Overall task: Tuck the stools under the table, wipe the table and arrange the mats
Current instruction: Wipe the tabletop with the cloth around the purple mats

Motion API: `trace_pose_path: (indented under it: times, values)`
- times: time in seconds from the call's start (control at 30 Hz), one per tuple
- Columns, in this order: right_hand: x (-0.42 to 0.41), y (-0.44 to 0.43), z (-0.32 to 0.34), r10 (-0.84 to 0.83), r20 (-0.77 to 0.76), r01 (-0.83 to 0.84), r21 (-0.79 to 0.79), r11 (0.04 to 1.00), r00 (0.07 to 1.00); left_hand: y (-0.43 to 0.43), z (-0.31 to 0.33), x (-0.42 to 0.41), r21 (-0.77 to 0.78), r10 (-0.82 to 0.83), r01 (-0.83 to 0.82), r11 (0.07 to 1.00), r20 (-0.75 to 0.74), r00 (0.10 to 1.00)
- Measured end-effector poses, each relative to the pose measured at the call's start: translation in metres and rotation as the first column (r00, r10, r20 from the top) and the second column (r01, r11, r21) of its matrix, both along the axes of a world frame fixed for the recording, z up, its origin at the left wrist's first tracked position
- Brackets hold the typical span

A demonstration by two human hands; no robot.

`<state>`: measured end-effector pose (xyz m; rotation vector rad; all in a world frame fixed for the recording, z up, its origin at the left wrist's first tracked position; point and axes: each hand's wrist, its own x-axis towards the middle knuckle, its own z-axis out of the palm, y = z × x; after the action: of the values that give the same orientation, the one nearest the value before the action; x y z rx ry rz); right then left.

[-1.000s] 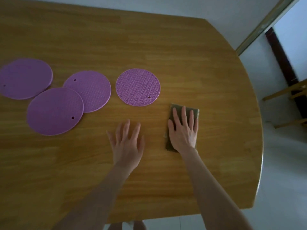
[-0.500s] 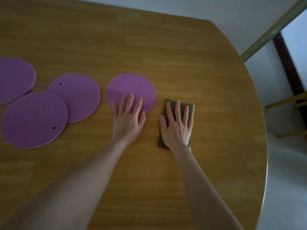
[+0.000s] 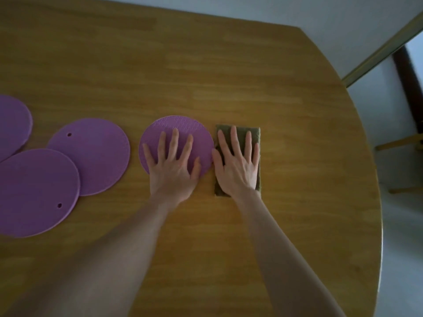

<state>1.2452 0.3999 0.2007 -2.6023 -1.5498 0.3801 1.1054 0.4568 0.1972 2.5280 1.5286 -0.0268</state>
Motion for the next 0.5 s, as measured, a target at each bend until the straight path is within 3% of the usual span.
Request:
trace_pose_path:
  times: [0.2, 0.37, 0.5]
  values:
    - [0.045, 0.001, -0.002, -0.089, 0.05, 0.089, -0.001, 0.996, 0.995, 0.003, -0.001, 0.001, -0.008, 0.014, -0.015, 1.0, -0.029, 0.999]
    - [0.004, 0.017, 0.003, 0.065, 0.014, -0.065, -0.011, 0.998, 0.998, 0.002, 0.0, 0.002, -0.01, 0.017, -0.017, 1.0, -0.036, 0.999]
    - [0.039, 0.065, 0.002, 0.142, 0.043, -0.14, -0.032, 0.99, 0.989, 0.004, 0.0, 0.002, -0.002, 0.005, -0.005, 1.0, 0.012, 1.0]
